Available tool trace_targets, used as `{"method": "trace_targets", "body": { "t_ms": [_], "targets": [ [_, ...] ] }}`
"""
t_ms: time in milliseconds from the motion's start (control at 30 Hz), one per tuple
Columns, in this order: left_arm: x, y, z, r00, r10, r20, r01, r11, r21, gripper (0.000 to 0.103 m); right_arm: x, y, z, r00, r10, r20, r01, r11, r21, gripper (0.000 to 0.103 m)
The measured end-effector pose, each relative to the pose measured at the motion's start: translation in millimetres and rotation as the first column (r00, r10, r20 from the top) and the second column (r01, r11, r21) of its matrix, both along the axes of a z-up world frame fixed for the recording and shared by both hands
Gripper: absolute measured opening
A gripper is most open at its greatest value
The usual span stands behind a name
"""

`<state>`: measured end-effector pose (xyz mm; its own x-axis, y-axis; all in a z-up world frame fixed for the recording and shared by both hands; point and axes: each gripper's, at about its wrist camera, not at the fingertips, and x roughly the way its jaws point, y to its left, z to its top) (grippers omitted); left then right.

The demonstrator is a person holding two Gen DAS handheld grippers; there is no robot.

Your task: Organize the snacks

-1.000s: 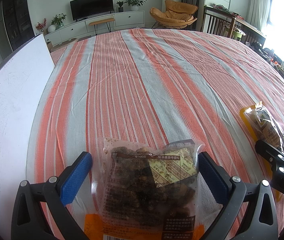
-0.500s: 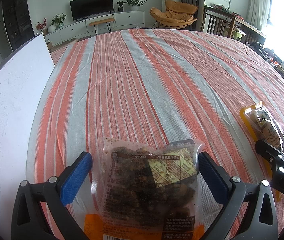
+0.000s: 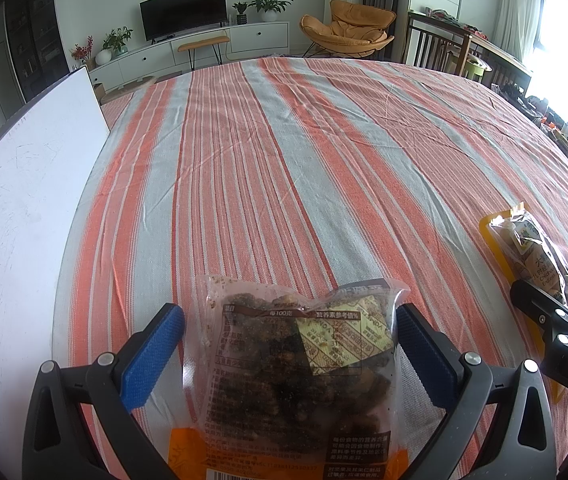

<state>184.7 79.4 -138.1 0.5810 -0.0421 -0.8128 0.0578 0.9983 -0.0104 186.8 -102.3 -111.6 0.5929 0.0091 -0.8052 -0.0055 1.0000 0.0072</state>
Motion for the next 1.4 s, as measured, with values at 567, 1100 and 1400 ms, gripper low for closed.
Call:
{"method": "trace_targets", "body": {
  "t_ms": [567,1100,1400],
  "targets": [
    [-4,-4,1,0.997,-0.016,-0.070,0.016,1.000,0.003,0.103,0,0,1,1.000,0.000,0.000,0.000,1.000,0.000,0.095],
    [-45,6,39,0.991,-0.115,-0.071,0.101,0.980,-0.171,0.063,6,-14,26,0.970,0.122,-0.211,-0.098,0.988,0.120,0.061],
    [-127,121,167,0.990,0.039,0.138,0.003,0.957,-0.289,0.064,-22,60,152,0.945,0.328,-0.009,-0.293,0.855,0.429,0.062]
  ]
}}
